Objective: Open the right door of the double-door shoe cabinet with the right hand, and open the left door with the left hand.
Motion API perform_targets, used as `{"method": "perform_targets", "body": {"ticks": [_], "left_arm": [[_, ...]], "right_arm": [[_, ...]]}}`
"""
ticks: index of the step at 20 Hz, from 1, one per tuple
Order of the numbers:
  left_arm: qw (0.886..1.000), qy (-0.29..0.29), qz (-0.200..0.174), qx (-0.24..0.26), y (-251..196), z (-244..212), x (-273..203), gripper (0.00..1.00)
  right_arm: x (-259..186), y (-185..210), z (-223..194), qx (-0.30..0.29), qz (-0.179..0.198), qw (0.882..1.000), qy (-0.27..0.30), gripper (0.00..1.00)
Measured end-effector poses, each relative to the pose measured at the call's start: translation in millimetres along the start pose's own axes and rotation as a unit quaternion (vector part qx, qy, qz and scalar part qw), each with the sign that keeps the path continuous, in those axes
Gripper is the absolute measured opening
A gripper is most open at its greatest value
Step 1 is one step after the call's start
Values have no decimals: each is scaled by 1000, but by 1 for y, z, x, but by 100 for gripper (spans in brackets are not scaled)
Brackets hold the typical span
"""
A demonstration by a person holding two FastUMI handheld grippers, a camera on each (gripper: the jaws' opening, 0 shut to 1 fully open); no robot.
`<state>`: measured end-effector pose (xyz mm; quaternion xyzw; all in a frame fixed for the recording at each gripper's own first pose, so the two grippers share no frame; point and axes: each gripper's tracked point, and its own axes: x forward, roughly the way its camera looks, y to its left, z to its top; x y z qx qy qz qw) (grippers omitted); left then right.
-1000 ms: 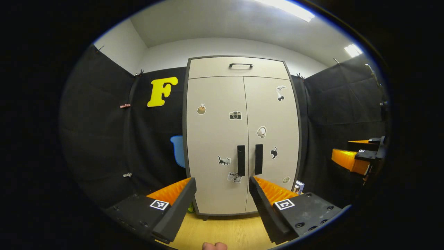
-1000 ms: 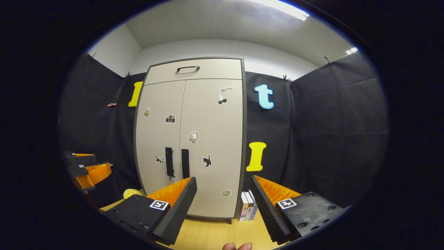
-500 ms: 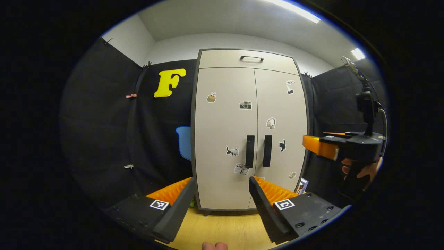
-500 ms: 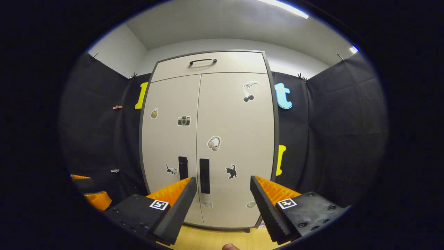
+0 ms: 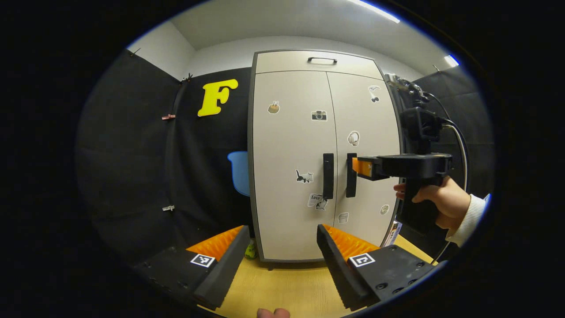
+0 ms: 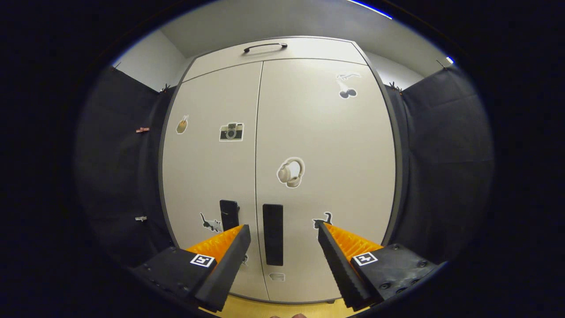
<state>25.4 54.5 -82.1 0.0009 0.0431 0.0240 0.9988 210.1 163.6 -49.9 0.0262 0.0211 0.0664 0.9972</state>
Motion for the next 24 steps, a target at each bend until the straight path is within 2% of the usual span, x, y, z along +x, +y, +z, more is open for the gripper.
{"method": "perform_targets", "body": {"ticks": [5,7,9,10,11,12,13,17,18,21,22,23,24], "left_arm": [[1000,5,10,-9,11,-11,12,95],[1000,7,15,-16,16,-15,12,95],[1000,9,20,-17,20,-18,12,95],[1000,10,22,-15,22,-19,12,94],[1000,10,23,-15,23,-20,12,94],[1000,11,24,-15,25,-20,13,95],[999,12,26,-15,26,-21,13,95],[999,11,30,-18,29,-20,6,94],[999,10,32,-19,29,-19,4,95],[999,13,36,-23,27,-20,-6,95],[999,13,36,-22,26,-20,-10,94],[999,13,38,-19,26,-19,-13,94],[999,12,40,-16,27,-18,-16,94]], "right_arm": [[40,6,-32,14,-3,1000,25,97],[52,5,-38,18,-7,999,27,93],[58,5,-43,19,-10,999,31,84],[60,6,-43,17,-11,999,27,75],[62,11,-43,17,-5,1000,23,70],[63,13,-43,14,-7,1000,18,50],[67,12,-44,6,-11,1000,15,39],[64,11,-44,23,-24,999,19,38],[63,11,-43,23,-27,999,18,29],[64,11,-42,12,-26,999,14,28],[63,12,-47,22,-17,999,27,22],[61,12,-46,30,-12,999,33,22],[56,12,-42,26,-7,999,34,16]]}}
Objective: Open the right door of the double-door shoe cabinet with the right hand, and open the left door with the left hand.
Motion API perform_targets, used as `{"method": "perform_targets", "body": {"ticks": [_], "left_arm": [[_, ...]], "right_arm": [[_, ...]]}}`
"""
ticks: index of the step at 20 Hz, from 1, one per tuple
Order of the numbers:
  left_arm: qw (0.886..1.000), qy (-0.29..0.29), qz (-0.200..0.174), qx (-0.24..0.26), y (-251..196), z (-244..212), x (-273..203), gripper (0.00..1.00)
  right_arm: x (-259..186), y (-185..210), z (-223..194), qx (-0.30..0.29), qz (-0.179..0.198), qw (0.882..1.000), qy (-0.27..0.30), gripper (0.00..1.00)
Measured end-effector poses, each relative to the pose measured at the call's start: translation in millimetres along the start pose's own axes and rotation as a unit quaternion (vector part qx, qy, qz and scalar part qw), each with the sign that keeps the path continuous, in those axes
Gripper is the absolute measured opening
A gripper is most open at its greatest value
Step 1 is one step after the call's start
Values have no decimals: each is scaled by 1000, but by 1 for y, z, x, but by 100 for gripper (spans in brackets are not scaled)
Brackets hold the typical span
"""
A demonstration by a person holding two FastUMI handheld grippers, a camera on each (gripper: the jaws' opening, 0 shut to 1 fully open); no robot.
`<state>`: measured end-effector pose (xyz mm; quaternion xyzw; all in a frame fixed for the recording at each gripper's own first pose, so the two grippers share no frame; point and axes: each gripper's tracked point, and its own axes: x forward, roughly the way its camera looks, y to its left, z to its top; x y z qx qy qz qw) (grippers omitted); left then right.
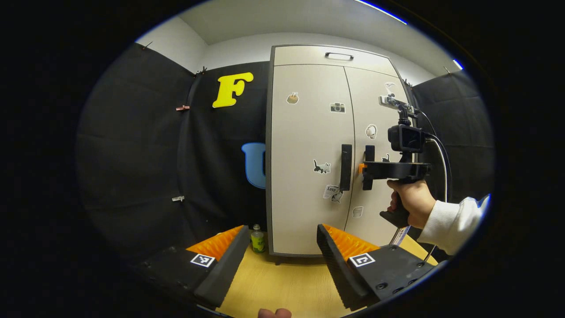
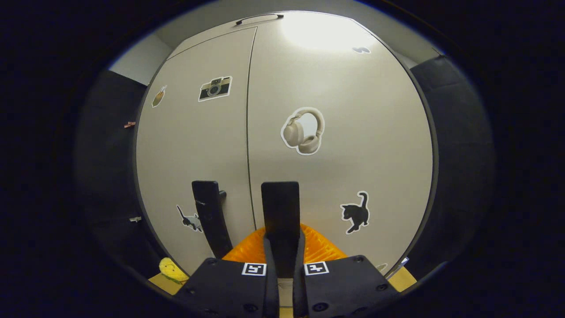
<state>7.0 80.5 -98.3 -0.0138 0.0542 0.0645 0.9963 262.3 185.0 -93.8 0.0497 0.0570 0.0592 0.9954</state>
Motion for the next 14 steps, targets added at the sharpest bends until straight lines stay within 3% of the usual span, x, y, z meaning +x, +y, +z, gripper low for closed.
{"method": "perform_targets", "body": {"ticks": [6,14], "left_arm": [[1000,-8,8,-2,-3,13,-18,95],[1000,-4,8,-21,-27,16,-37,95]], "right_arm": [[-37,-12,8,1,34,999,-5,16],[-71,-45,15,26,35,999,-3,15]]}}
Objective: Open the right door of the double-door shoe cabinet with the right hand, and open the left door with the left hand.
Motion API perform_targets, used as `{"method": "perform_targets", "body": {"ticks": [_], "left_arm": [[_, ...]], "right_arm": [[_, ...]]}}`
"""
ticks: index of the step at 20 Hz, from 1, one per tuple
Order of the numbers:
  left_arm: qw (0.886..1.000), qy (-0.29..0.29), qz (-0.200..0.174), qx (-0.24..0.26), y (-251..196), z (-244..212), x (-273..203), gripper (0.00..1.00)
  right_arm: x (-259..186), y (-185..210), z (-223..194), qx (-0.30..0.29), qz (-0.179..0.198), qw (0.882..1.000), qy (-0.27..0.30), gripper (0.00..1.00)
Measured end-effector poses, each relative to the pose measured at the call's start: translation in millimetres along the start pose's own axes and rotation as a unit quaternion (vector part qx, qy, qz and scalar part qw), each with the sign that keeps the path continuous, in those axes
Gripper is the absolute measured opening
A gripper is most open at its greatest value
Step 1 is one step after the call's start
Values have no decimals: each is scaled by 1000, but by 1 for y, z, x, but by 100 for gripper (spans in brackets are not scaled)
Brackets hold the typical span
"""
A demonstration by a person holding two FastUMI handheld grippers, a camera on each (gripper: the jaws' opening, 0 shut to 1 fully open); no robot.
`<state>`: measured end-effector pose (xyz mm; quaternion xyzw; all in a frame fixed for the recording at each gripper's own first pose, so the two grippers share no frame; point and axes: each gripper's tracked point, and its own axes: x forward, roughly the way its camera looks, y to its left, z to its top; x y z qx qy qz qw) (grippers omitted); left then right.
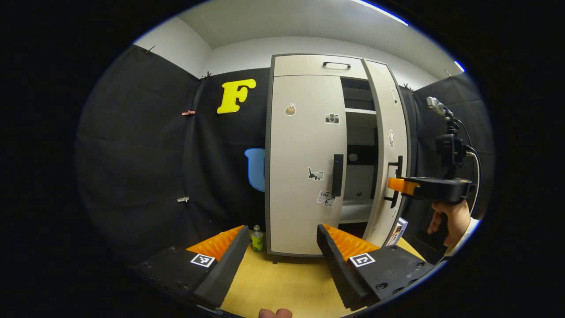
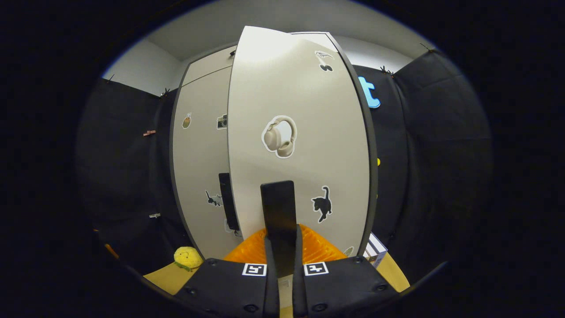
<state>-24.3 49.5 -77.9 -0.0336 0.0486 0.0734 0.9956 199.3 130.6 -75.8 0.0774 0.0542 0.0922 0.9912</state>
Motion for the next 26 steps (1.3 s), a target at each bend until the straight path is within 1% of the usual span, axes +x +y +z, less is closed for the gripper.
{"method": "perform_targets", "body": {"ticks": [7,10,16,21,24,26], "left_arm": [[1000,2,-16,12,-34,4,-4,95],[1000,4,-20,16,-42,7,-6,95],[999,-2,-27,22,-52,14,-5,95],[999,-8,-36,25,-60,20,-1,95],[999,-13,-41,24,-64,25,4,95],[999,-16,-45,23,-67,27,5,95]], "right_arm": [[-18,-24,5,-7,-10,1000,0,15],[-22,-34,5,-26,-10,1000,5,15],[-29,-47,7,-38,-12,999,12,14],[-33,-65,9,-45,-35,998,10,14],[-36,-84,12,-63,-61,996,12,14],[-37,-96,14,-63,-81,995,10,13]]}}
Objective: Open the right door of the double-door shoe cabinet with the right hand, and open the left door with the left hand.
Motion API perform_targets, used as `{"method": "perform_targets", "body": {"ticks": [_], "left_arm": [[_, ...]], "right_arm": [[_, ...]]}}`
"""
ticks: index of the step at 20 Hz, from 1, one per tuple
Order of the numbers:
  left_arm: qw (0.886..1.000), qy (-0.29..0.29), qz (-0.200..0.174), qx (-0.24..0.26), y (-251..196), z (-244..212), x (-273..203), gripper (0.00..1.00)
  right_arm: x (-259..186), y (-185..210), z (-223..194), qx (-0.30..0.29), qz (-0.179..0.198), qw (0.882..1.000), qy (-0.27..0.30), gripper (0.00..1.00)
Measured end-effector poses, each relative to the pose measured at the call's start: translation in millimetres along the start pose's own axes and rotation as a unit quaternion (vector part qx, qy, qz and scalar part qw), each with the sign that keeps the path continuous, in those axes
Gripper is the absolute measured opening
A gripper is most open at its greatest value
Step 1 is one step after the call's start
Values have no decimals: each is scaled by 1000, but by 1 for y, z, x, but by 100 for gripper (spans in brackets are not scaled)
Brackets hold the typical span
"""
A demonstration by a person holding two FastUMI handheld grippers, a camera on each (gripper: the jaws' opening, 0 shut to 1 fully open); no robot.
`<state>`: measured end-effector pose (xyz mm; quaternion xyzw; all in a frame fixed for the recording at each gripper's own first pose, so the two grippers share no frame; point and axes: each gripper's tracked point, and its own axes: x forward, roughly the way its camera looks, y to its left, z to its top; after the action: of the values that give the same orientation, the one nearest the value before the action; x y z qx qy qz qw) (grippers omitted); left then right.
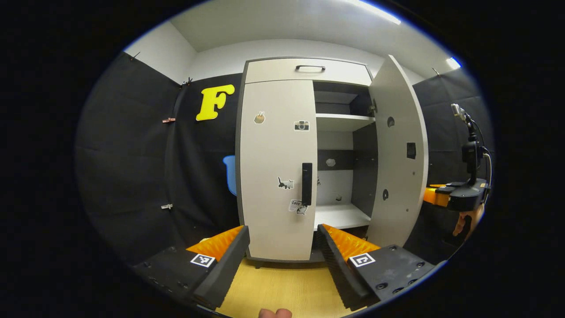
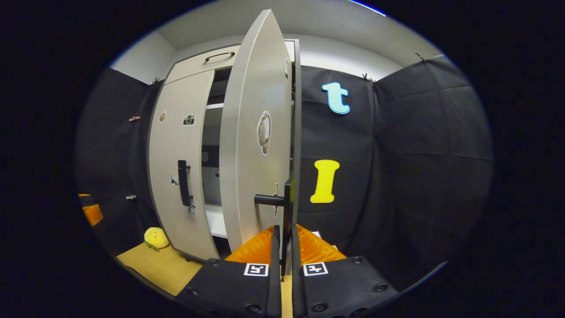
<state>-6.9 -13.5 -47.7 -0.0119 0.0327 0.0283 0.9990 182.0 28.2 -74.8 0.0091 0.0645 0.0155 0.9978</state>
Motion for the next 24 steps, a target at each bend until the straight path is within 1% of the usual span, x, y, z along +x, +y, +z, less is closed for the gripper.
{"method": "perform_targets", "body": {"ticks": [2,3,4,6,16,21,24], "left_arm": [[1000,0,-1,3,-2,1,2,95],[1000,1,-2,4,-3,0,3,95],[1000,2,-3,4,-4,0,4,95],[1000,3,-7,5,-8,0,6,95],[1000,5,-22,7,-24,3,9,95],[1000,4,-26,8,-26,3,9,95],[1000,1,-28,10,-25,6,9,95]], "right_arm": [[0,-8,0,30,-10,1000,1,8],[1,-7,-2,47,-9,999,5,8],[2,-4,-1,51,-6,999,5,8],[2,-6,-2,42,-2,999,7,8],[-3,-8,-3,36,4,999,9,8],[-7,-10,-1,41,-5,999,9,8],[-11,-10,1,43,-5,999,6,14]]}}
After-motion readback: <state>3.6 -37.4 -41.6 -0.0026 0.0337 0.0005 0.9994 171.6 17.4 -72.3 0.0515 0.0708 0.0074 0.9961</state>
